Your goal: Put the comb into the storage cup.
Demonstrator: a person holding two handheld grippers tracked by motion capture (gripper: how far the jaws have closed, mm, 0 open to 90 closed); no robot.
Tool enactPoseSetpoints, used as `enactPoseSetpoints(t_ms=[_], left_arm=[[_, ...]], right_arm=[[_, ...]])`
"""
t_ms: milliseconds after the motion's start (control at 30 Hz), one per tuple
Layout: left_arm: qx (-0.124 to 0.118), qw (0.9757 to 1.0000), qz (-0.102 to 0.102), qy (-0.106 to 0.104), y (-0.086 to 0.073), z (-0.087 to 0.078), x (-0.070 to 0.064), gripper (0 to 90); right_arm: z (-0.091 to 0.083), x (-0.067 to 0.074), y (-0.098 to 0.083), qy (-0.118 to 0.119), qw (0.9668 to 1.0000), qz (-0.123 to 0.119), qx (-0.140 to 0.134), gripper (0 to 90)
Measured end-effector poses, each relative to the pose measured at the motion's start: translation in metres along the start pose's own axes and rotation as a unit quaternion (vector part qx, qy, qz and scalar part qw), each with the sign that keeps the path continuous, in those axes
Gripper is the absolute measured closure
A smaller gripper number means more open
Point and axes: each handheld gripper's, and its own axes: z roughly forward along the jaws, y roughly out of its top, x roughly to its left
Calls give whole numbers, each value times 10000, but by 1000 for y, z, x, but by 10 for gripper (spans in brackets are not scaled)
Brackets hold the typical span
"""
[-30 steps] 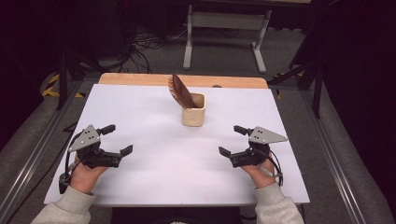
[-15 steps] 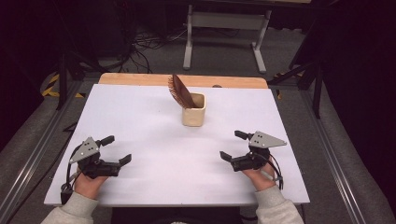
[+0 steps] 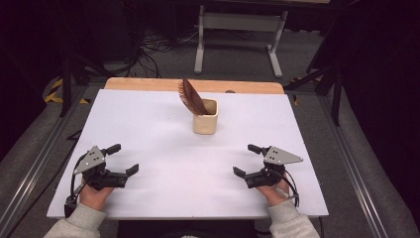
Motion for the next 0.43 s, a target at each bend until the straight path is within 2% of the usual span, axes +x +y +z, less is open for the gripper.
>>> enactPoseSetpoints(t_ms=[133, 233, 267, 300, 433], left_arm=[[-65, 9999, -61, -90, 1, -2, 0, 30], [-47, 9997, -233, -62, 2, -3, 2, 34], [-47, 9997, -233, -62, 2, -3, 2, 33], [7, 9996, -277, 17, 3, -4, 2, 25], [33, 9997, -156, 159, 5, -5, 1, 13]], right_arm=[[1, 0, 0, -56, 10000, -11, 61, 32], [0, -1, 0, -74, 9999, 19, 83, 32], [0, -1, 0, -102, 9999, 17, 98, 32], [0, -1, 0, -89, 9999, 28, 91, 32], [0, -1, 0, -95, 9999, 37, 105, 32]])
